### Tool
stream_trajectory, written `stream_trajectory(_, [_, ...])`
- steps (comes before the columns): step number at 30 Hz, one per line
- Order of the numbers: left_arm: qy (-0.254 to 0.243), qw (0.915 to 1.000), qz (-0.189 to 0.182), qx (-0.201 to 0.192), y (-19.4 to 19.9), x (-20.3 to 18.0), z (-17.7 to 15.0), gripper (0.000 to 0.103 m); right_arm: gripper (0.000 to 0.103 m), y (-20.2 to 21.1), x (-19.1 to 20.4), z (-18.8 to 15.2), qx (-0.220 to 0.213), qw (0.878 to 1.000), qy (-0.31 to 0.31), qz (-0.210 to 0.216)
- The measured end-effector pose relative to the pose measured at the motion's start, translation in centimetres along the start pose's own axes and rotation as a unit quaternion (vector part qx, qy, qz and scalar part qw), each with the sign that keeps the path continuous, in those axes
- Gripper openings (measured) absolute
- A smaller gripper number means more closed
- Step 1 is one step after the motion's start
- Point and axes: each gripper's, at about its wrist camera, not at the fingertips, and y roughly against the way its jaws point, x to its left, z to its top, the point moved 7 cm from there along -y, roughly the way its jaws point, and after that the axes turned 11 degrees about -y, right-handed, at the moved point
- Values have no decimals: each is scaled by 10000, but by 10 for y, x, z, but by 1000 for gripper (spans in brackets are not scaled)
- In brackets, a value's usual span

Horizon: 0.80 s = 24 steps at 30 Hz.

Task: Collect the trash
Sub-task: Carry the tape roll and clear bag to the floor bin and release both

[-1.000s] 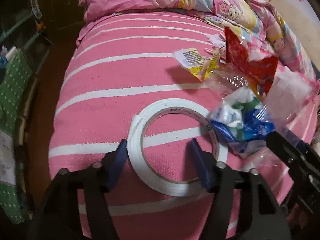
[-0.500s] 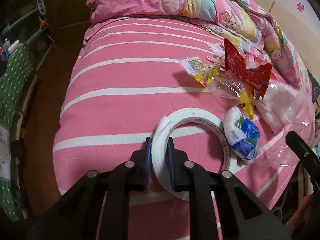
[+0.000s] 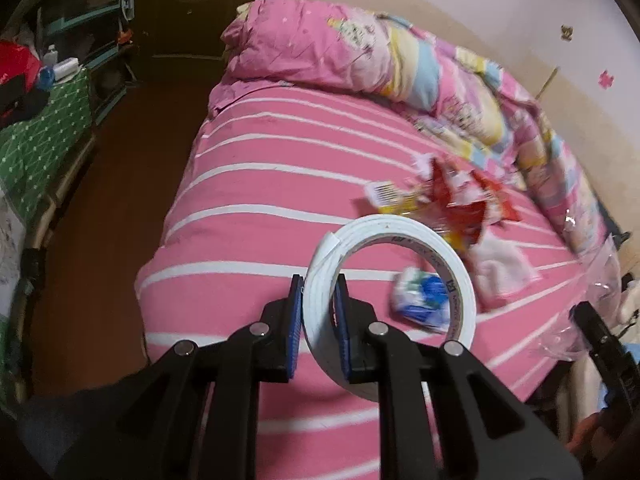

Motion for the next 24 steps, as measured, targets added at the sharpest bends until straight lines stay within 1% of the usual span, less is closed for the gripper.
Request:
stream_trajectory(1, [-5, 10000, -62, -40, 8, -7, -1, 15, 47, 16, -2, 2, -83, 10000, 8, 5])
stream_trajectory(3, [-14, 9997, -213, -83, 19, -22, -5, 15, 48, 34, -8, 4, -170, 9999, 10, -29])
stream_trajectory(7, [-96, 9982, -593, -72, 34, -62, -19, 15, 48, 87, -37, 4, -416, 9989, -118, -205])
stream_trajectory(12, [-398, 9934, -1077, -18, 44, -126, -27, 15, 48, 143, -76, -1, -721, 9955, -362, -507])
stream_trajectory(14, [-563, 9905, -1256, -1, 47, -154, -29, 15, 48, 172, -98, -9, -867, 9926, -488, -699])
stream_trajectory(17, [-929, 9829, -1588, 79, 52, -207, -37, 15, 48, 203, -128, -25, -969, 9884, -632, -978])
stream_trajectory(20, [-1253, 9733, -1907, 235, 53, -251, -54, 15, 48, 231, -166, -47, -986, 9826, -784, -1363])
stream_trajectory(21, [-1392, 9684, -2043, 330, 51, -270, -64, 15, 49, 238, -177, -54, -965, 9809, -857, -1457])
stream_trajectory(22, [-1509, 9634, -2175, 432, 50, -286, -74, 15, 49, 248, -198, -68, -913, 9770, -1013, -1638])
stream_trajectory(24, [-1750, 9507, -2463, 705, 48, -319, -99, 15, 49, 258, -224, -86, -829, 9718, -1201, -1852])
